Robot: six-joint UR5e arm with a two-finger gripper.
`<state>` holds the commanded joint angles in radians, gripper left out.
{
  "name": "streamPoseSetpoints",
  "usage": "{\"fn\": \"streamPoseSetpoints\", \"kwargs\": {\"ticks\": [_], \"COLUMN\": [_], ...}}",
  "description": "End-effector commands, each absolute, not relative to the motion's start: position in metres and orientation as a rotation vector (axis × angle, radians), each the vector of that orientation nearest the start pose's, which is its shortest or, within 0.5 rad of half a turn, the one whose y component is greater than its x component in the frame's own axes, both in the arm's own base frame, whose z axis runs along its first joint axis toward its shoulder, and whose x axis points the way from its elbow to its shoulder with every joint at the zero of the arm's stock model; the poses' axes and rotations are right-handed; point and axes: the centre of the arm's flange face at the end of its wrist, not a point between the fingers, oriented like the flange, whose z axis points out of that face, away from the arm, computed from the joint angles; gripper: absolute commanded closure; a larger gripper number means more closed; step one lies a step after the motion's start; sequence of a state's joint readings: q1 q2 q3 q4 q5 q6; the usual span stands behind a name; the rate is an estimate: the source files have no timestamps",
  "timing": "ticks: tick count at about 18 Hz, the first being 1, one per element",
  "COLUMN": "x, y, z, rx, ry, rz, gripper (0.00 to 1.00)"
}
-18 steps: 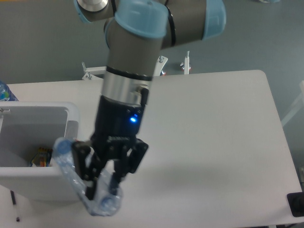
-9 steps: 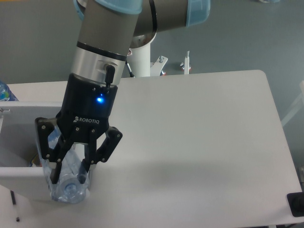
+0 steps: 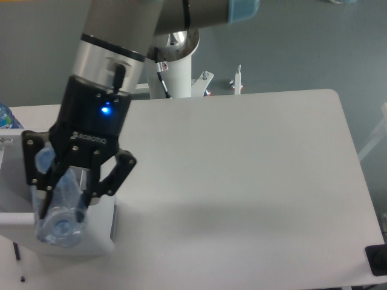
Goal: Place the trash in the trash can
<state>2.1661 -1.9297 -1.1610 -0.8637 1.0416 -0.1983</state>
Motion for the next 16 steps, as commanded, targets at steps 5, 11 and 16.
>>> {"fn": "streamPoseSetpoints", "kwargs": {"ticks": [5,11,16], "x": [-0.200,-0.201,-0.207], "y": [0.667,0.666,0.660], "z": [0.550,0.540,0.544], "rx": [-2.250,-2.275,-2.272], "ry": [-0.506,-0.446,-0.435], "rz": [-0.390,-0.344,-0.326], "gripper": [0.41,0.00,0.00]}}
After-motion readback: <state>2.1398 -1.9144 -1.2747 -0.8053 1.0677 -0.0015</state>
